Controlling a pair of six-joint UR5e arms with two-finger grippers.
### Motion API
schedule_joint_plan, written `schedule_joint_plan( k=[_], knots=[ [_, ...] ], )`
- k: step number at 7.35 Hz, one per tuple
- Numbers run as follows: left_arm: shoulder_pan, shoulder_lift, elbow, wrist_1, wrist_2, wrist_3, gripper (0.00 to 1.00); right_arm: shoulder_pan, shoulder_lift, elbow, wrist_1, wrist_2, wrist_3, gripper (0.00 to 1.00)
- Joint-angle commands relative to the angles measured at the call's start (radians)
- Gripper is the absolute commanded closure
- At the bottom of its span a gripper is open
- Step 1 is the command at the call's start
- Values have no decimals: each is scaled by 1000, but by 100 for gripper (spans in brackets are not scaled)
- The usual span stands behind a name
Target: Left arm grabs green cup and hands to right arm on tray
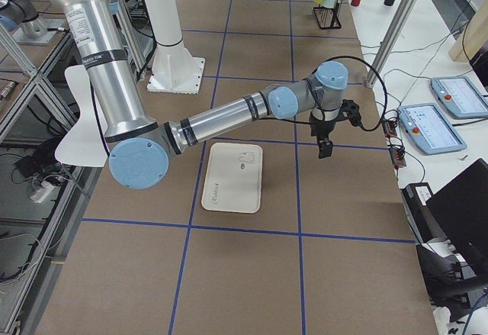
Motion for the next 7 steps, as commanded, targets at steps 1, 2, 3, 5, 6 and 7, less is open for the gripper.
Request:
schedule_joint_plan(
  k=[1,2,3,5,6,7],
  knots=[
    [-14,28,-45,1,-34,0,100,0,0,0,0,0,1,0],
    [-28,37,-72,1,-66,0,100,0,0,-1,0,0,-1,0],
    [-47,54,-95,1,-99,0,100,0,0,-1,0,0,1,0],
    [-58,120,-181,1,-163,0,100,0,0,0,0,2,1,0],
    [-61,132,-203,-2,-223,-1,100,0,0,0,0,3,16,0],
    [-72,138,-214,-15,-267,-20,100,-2,5,3,0,18,46,0]
  ],
)
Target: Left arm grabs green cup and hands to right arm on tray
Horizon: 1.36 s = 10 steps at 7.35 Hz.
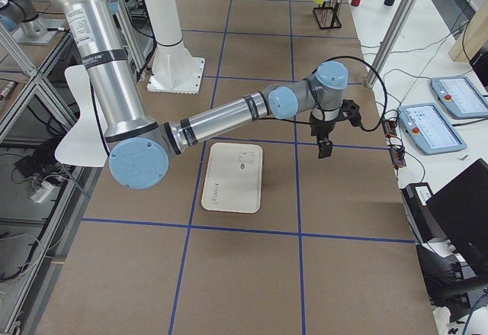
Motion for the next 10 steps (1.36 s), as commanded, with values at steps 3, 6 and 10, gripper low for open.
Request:
schedule_joint_plan(
  k=[3,6,10],
  knots=[
    [-7,18,-123,-19,-69,-254,100,-1,46,15,11,147,165,0],
    [2,67,-137,-343,-123,-616,100,0,43,16,226,282,414,0],
    [56,105,-144,-819,-121,-1157,100,-1,43,91,374,371,695,0]
  ],
)
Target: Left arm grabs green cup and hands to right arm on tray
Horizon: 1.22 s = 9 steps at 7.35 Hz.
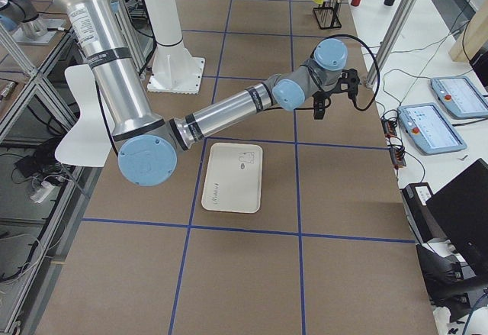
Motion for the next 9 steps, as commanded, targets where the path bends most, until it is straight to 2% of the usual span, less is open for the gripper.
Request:
schedule_joint_plan(
  k=[1,2,4,5,6,7,9],
  knots=[
    [43,22,1,-296,3,-305,100,0,0,70,25,49,109,0],
    [66,22,-6,-378,11,-424,100,0,1,107,25,60,158,0],
    [82,22,-90,-403,14,-568,100,-2,3,171,28,48,260,1],
    [94,22,-122,-401,14,-607,100,-2,3,187,57,1,318,1],
    [109,22,-133,-403,31,-615,100,-8,-2,187,150,-77,403,1],
    [126,22,-134,-403,51,-618,100,-11,-21,181,290,-137,500,1],
    [146,22,-148,-404,59,-623,100,-54,-35,176,473,-200,649,1]
  ],
)
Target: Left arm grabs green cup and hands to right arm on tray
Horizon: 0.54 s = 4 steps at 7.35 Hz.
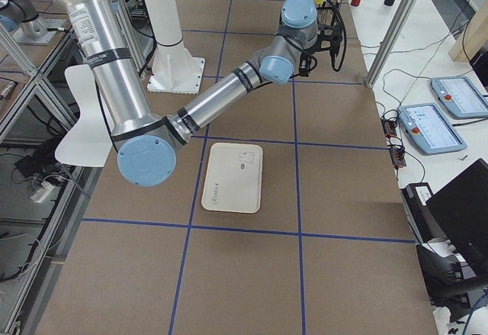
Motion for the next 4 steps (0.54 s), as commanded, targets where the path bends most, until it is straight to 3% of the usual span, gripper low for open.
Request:
schedule_joint_plan(
  k=[1,4],
  knots=[
    [28,0,-30,-1,16,-35,100,-36,-12,-3,196,-65,157,0],
    [103,0,-127,-1,77,-171,100,-92,-16,-6,395,-89,270,0]
  ],
)
